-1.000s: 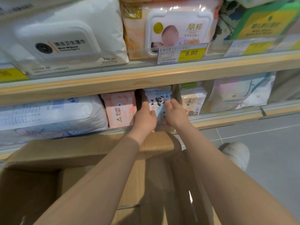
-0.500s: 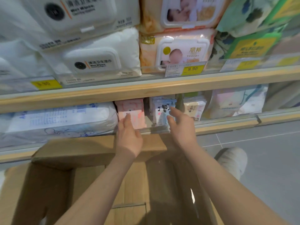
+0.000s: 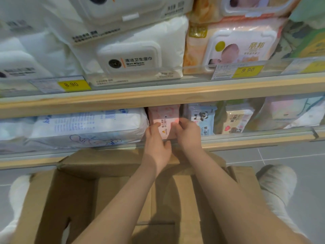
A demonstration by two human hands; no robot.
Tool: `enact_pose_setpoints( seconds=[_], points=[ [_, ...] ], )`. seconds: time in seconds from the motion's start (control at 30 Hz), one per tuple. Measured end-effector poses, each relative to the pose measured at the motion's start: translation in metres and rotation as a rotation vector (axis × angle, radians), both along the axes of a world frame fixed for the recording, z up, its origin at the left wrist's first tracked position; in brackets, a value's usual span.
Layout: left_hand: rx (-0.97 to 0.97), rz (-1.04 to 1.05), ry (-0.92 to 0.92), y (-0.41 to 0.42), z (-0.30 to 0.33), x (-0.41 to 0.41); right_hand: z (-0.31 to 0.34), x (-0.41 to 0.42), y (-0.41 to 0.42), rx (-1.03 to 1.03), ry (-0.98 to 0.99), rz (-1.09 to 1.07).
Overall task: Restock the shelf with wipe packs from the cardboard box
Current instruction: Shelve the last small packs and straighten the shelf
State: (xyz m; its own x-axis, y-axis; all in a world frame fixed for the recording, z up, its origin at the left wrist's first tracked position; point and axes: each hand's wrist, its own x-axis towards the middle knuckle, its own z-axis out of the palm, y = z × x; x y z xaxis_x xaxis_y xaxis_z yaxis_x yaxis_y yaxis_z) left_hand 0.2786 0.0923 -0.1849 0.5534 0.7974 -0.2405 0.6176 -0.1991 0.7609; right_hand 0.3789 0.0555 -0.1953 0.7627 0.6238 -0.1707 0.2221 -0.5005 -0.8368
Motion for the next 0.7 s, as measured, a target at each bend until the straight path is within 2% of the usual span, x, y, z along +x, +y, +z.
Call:
enact_pose_setpoints(
  seconds=[0.2, 0.33, 0.5, 0.7],
  points=[
    [-0.067, -0.026, -0.004, 0.004, -0.006, 0.007, -0.005, 0.000, -0.002, 0.056, 0.037, -0.002],
    [-0.168, 0.003, -0.077, 0.012, -0.003, 0.009, -0.003, 0.003, -0.004, 0.018, 0.075, 0.038],
    [-0.205, 0.047, -0.160, 0.015, -0.003, 0.008, -0.005, 0.004, -0.003, 0.025, 0.047, 0.028],
    [-0.206, 0.036, -0.125, 0.017, -0.006, 0.010, -0.008, 0.006, -0.001, -0.011, 0.081, 0.049]
  ],
)
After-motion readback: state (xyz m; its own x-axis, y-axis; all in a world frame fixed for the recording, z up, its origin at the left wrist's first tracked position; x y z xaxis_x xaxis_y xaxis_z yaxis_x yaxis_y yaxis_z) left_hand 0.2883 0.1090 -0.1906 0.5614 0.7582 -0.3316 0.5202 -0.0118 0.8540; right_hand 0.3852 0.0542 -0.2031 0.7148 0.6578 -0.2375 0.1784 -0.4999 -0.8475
